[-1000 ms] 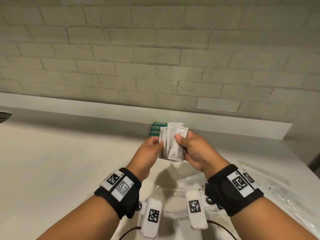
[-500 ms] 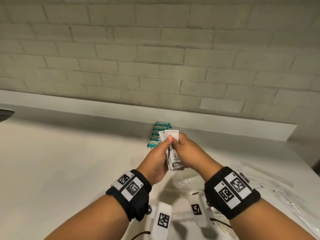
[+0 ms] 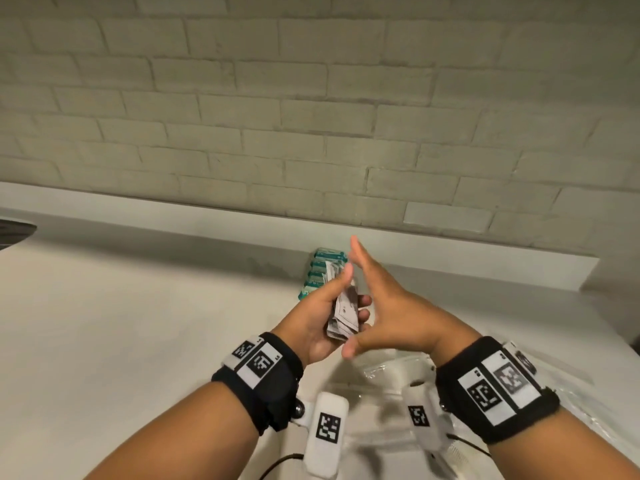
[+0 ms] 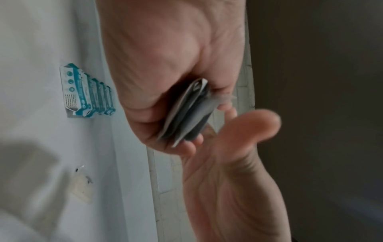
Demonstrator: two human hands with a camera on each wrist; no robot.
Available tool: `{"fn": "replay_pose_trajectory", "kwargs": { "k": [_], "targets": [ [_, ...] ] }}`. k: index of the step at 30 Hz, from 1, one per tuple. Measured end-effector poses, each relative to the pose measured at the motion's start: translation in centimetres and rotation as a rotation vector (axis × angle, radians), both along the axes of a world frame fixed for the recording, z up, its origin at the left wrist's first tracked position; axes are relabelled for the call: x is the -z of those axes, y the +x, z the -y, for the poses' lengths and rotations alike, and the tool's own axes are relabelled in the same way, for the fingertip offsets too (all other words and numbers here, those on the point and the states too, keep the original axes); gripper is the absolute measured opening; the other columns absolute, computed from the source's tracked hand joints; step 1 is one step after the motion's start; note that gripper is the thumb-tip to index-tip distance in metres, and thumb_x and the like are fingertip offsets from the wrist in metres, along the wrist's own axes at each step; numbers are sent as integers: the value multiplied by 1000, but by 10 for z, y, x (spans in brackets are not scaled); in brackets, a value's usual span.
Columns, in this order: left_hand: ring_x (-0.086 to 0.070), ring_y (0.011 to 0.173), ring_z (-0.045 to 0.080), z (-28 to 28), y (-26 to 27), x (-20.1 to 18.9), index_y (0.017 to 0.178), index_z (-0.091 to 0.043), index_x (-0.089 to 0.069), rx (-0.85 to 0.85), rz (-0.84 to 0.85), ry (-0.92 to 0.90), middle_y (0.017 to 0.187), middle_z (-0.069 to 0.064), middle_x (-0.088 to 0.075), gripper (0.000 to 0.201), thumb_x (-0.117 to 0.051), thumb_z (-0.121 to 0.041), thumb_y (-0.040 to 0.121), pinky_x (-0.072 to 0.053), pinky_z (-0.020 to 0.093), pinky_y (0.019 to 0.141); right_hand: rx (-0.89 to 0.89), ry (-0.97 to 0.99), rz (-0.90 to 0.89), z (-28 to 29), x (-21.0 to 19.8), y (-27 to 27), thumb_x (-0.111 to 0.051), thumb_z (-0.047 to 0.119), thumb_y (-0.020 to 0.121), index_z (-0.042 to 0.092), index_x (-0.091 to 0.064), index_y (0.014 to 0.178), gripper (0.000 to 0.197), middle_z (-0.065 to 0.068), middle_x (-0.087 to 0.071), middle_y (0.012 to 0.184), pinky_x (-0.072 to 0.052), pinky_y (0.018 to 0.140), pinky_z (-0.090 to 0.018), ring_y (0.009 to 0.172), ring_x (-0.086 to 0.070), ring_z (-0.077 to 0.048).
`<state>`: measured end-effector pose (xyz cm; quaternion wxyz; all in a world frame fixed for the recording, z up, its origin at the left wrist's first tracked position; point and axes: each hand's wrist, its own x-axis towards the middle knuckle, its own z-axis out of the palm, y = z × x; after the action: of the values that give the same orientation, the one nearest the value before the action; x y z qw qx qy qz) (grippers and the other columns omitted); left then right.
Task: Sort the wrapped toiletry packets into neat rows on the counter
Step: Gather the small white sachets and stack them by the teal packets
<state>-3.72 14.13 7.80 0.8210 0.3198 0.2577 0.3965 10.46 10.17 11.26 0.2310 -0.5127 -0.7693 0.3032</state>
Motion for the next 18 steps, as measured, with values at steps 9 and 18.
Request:
{"fn": "replay_pose_trajectory", "kwargs": {
  "k": [9,18],
  "targets": [
    [-64,53,21,7,-2,-16,89,-5,-57,88,-62,71,61,10,-60,15,-43,-3,85,-53,26,47,-28,180,240,10,-9,-8,-89,40,55,53,34,134,147,7,-26,146,-30,112,-27,137,-25,-10],
    [-68,79,25,15,4,-18,105,-7,-66,59,-30,4,91,13,-68,31,-49,-28,91,-57,35,71,-20,356,389,18,-5,-12,-83,39,58,43,27,143,139,7,-26,140,-22,116,-32,133,-25,-12]
  ]
}}
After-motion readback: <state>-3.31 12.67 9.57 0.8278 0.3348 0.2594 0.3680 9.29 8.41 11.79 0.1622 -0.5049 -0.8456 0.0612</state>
